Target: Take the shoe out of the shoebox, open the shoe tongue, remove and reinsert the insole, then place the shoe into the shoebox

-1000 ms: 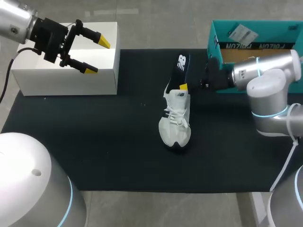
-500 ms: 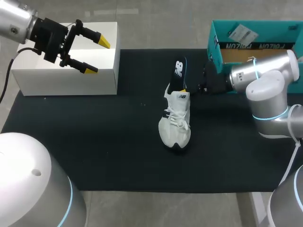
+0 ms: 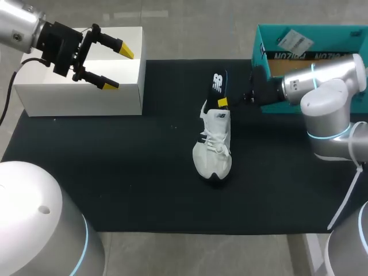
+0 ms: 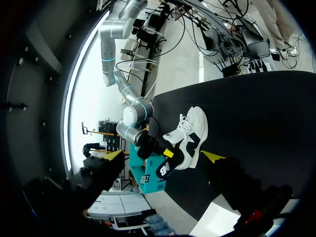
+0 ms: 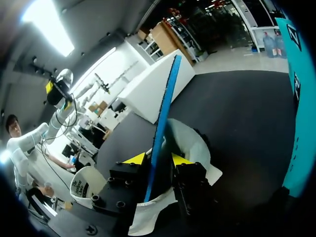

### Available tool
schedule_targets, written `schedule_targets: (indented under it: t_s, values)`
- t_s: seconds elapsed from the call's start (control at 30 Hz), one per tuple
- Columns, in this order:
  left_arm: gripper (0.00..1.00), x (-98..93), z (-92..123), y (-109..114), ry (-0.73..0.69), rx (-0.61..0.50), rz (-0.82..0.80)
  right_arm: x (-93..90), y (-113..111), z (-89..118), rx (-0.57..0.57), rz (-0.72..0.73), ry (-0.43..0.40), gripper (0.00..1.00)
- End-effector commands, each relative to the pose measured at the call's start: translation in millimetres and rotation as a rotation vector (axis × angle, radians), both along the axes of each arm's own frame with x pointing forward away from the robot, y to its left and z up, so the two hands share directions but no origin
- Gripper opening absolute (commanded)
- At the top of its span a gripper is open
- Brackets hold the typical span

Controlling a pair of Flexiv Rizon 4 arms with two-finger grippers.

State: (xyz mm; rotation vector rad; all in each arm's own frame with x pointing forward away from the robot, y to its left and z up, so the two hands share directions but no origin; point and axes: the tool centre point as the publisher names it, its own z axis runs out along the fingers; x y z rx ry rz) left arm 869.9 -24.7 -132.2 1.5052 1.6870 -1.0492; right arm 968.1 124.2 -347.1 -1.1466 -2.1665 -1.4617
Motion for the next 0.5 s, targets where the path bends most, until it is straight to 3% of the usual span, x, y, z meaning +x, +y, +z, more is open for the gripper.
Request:
schedule_targets:
  t_s: [0.03, 0.1, 0.5]
  values:
    - [1.0, 0.6, 0, 0, 0.0, 0.003, -0.002, 11.9, 3, 3, -0.006, 0.0, -0.005, 0.22]
    - [1.0, 0.6, 0, 0, 0.0, 0.003, -0.002, 13.2, 2, 4, -0.006, -0.004, -0.009, 0.01]
    - [1.0, 0.6, 0, 0, 0.0, 0.003, -0.002, -9.7, 13, -20, 0.005, 0.009, 0.069, 0.0]
